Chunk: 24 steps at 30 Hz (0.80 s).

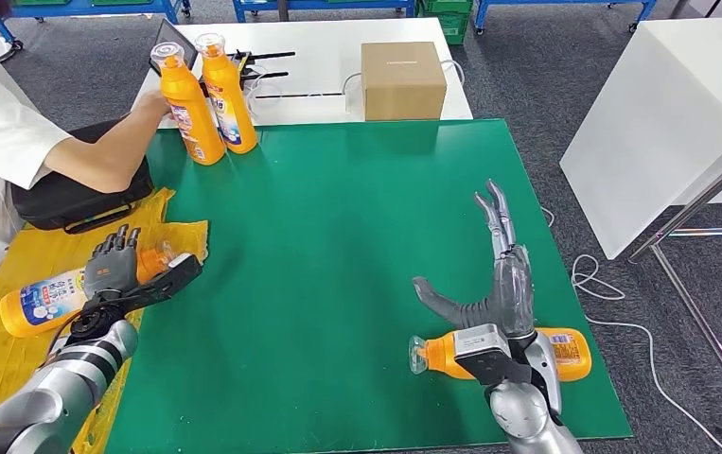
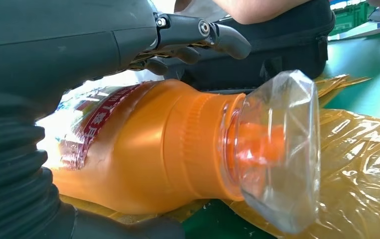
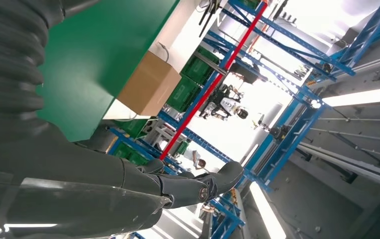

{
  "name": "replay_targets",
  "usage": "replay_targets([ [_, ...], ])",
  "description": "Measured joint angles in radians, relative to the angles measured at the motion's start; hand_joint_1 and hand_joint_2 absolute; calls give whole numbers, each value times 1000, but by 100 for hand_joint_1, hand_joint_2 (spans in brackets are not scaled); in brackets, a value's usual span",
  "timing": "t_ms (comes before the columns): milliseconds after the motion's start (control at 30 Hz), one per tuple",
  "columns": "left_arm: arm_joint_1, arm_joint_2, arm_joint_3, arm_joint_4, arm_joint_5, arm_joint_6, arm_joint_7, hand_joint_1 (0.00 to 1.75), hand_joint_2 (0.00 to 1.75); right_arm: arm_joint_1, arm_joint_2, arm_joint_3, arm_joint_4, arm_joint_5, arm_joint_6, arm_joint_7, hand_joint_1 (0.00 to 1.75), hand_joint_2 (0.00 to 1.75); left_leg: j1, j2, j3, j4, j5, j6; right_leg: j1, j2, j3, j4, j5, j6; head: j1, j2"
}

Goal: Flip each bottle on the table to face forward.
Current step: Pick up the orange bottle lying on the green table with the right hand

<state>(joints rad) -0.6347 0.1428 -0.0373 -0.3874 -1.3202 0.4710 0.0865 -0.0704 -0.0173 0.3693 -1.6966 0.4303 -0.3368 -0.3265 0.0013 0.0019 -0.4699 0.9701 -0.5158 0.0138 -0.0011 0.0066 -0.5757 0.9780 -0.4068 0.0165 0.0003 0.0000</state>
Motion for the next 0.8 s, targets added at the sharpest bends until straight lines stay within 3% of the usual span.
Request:
replay_targets([
  [267, 2, -21, 45, -1, 102, 3, -102, 0, 175, -2, 8, 0, 14, 0, 0, 2, 0, 175, 0, 0, 0, 0, 0, 0, 0, 0, 0, 0, 0, 0, 0, 0],
  [467, 27, -67, 106, -61, 401, -43, -379, 0, 175, -2, 14, -1, 30, 3, -4, 2, 0, 175, 0, 0, 0, 0, 0, 0, 0, -1, 0, 0, 0, 0, 0, 0],
  [600, 89, -108, 99, -212, 582, -110, -471, 0, 175, 2, 18, -5, 38, 12, -8, 2, 0, 175, 0, 1, 0, 0, 0, 0, 0, 0, 0, 0, 0, 0, 0, 0],
  [800, 200, -125, 8, -577, 707, -159, -442, 0, 175, 27, 19, -22, 38, 32, -19, 6, 0, 175, 0, 0, -3, 0, 0, 0, 0, 0, -3, -1, 0, 0, 0, 0],
])
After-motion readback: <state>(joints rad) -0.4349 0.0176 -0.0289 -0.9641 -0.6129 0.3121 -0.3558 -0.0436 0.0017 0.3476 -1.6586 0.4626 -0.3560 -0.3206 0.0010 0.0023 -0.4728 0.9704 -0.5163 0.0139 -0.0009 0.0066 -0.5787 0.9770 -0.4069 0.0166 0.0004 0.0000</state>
